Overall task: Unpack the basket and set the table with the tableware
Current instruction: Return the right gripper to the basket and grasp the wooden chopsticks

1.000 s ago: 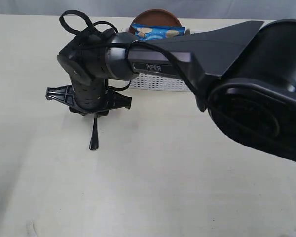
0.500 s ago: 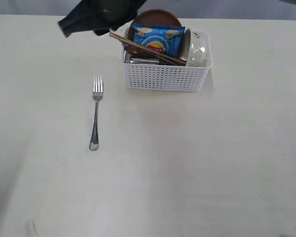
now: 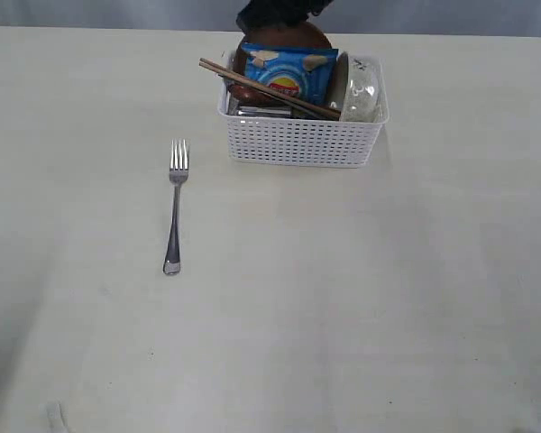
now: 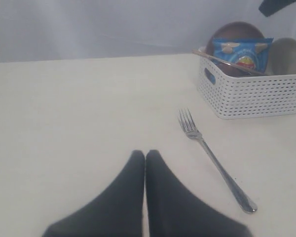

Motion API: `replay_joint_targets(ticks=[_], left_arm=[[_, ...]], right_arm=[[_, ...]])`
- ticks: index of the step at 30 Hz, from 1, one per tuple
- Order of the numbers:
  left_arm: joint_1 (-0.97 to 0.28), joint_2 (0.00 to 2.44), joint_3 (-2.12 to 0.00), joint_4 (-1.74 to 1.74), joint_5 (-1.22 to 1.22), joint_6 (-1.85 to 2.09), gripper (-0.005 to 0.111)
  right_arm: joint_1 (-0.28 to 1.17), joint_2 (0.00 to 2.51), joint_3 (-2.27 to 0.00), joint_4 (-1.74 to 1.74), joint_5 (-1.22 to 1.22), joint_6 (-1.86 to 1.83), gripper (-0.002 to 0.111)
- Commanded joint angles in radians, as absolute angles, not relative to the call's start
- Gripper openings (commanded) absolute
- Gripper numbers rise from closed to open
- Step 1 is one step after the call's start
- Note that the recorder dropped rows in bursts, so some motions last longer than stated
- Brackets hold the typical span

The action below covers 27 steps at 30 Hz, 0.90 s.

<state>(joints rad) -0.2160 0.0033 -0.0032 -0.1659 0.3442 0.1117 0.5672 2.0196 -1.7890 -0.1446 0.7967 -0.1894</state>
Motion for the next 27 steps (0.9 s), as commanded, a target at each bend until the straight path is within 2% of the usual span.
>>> replay_joint_targets(ticks=[1, 11, 27], left_arm=[[-0.222, 0.000, 0.000, -0.166, 0.342, 0.112, 0.000], [-0.222, 0.000, 0.000, -0.166, 0.342, 0.112, 0.000], [-0.222, 0.000, 0.000, -0.164, 0.342, 0.112, 0.000]], right_arm=[[0.522, 2.072, -1.789, 0.036, 0.750, -0.373, 0.035], [0.494, 2.189, -1.789, 0.076, 0.739, -0.446, 0.035], [0.494, 2.205, -1.789, 0.185, 0.742, -0.598, 0.035]])
